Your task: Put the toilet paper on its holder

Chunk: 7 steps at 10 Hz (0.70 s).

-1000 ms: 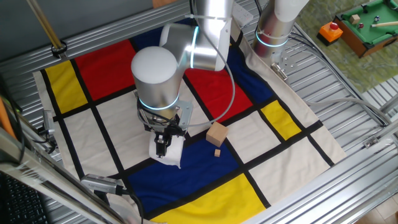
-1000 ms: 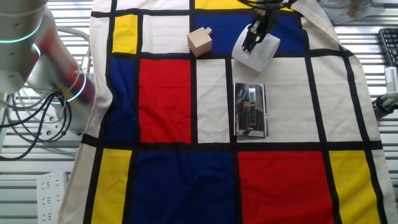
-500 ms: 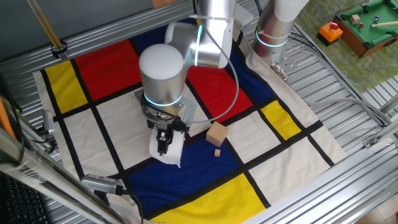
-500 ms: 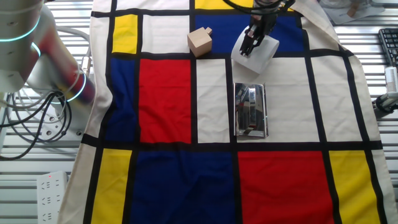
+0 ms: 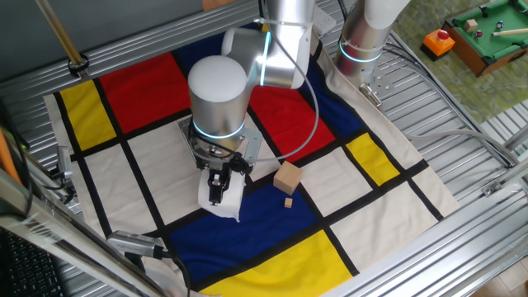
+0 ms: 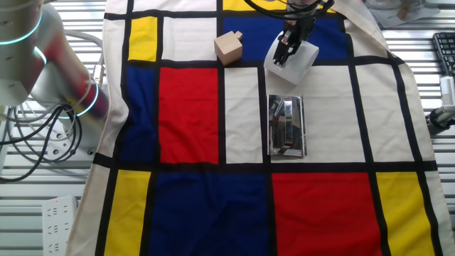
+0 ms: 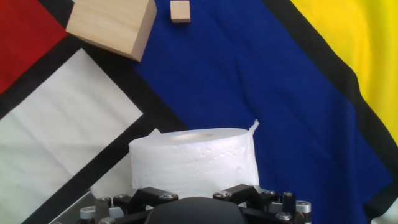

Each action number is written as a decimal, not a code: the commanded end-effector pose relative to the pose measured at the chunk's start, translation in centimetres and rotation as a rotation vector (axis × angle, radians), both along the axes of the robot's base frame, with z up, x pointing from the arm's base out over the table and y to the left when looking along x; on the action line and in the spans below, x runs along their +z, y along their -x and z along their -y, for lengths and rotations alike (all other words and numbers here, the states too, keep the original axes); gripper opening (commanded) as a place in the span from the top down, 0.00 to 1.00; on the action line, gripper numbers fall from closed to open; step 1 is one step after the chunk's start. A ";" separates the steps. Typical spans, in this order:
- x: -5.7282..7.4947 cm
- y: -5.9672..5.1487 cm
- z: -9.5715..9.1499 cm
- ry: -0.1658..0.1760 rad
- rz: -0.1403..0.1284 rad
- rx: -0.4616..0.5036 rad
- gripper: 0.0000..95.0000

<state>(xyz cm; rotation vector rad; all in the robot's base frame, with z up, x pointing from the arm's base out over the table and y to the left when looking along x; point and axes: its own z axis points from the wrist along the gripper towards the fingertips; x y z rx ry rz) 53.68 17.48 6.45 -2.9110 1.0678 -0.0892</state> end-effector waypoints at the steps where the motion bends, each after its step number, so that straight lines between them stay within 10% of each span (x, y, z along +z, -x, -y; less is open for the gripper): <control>1: -2.1 -0.1 0.0 0.001 0.000 -0.003 0.00; 6: -2.0 -0.1 0.0 -0.008 0.002 -0.033 0.20; 7: -2.0 -0.1 0.0 -0.008 0.003 -0.039 0.40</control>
